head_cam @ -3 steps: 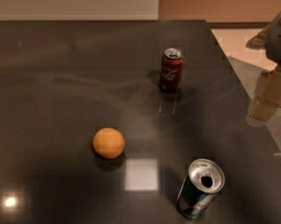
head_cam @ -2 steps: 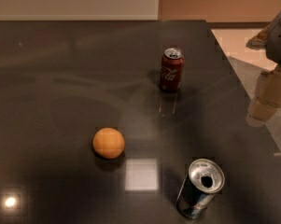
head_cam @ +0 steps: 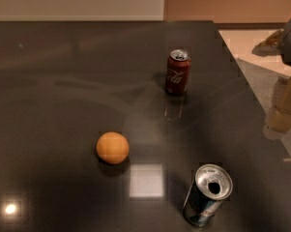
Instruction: Pick redbull can
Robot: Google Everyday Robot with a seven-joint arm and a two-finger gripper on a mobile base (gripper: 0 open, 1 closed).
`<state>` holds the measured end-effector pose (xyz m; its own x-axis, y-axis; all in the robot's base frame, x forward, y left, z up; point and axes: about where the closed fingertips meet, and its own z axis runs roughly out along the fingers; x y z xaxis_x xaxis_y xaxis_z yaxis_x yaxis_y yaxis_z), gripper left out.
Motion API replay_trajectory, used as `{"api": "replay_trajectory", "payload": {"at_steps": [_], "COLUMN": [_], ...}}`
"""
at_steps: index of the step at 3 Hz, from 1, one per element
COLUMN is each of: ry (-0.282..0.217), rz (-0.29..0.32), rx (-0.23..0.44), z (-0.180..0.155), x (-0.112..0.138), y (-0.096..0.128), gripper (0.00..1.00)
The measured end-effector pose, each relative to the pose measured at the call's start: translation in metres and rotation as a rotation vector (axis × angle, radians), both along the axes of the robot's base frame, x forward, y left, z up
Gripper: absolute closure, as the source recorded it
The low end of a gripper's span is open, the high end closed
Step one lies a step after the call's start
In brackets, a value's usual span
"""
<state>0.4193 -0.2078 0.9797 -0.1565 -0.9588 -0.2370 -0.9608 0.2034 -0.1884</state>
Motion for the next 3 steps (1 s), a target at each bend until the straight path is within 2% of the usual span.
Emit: {"api": "replay_trajectory", "payload": {"at_steps": [2, 3], "ry": [0.106, 0.142], "rz": [0.223, 0.31], "rx": [0.197, 0.265], "z": [-0.016, -0.03], "x": [-0.057, -0.08], "y": [0.039, 0.057], "gripper": [0.0, 0.0]}}
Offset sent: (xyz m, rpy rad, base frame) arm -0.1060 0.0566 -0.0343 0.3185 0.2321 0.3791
